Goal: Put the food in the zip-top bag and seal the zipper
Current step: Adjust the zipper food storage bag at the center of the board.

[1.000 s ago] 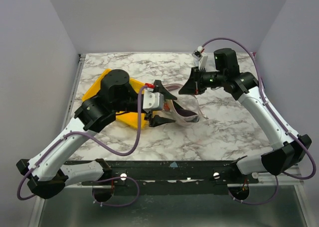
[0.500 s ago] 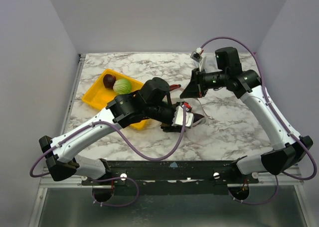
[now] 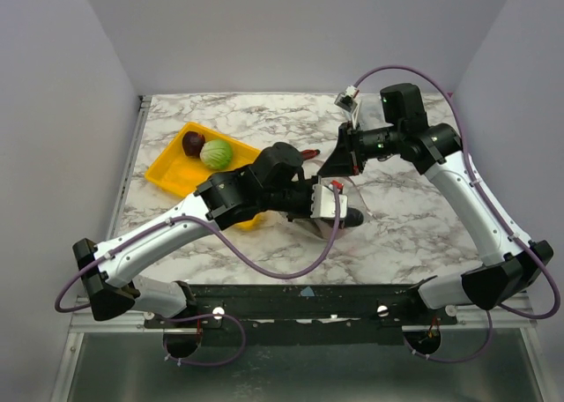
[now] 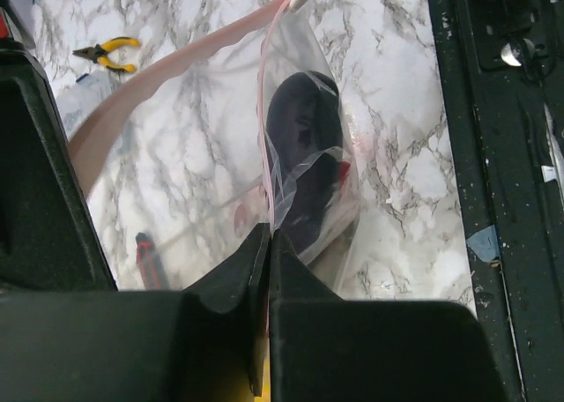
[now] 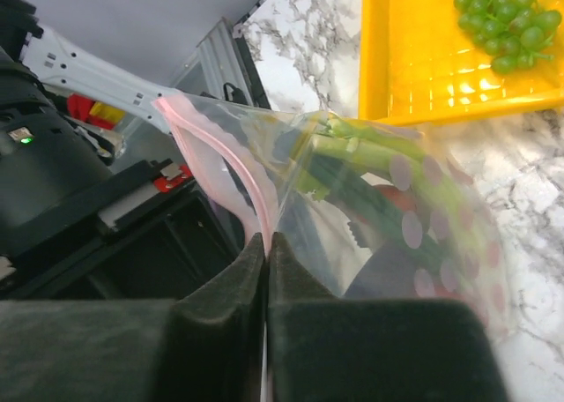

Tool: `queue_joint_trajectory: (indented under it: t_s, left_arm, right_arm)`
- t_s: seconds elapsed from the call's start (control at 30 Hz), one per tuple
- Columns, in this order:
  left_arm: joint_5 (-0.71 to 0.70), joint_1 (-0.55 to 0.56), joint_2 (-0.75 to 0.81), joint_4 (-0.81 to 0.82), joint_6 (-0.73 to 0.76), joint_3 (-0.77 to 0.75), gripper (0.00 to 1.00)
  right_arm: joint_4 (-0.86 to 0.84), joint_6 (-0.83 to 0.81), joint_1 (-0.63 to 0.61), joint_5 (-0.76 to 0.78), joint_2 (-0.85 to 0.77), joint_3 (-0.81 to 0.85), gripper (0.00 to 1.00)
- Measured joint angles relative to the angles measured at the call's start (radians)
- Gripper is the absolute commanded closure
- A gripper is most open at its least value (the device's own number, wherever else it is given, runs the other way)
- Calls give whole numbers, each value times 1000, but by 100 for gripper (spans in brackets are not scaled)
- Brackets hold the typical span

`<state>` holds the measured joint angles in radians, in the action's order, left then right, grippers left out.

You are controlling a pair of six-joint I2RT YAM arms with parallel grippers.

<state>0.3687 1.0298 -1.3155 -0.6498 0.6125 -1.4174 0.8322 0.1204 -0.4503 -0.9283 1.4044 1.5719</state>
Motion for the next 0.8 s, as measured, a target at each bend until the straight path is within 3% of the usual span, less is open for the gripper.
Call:
queue_joint_trajectory:
  t_s: [0.1,0.4,0.53,0.67,0.8]
  left_arm:
    - [-27,0,-16,1,-22,-8,100]
    - [-37,-29,-33,6,-174,-13,100]
    - [10,-92,-33,21,-265,-13,100]
    - [79,-164,-25,51,-340,-9,100]
    - [171,-219,-6,81,-396,0,100]
  right_arm:
    - [-6,-11,0,-7,-1,0,64]
    - [-245,150,62,83,-99,-109,32]
    - [-447,288,238,65,-163,-237,22]
    - [-728,467,421,16,-248,-428,19]
    - [-1031,587,444,-55,-315,-575,19]
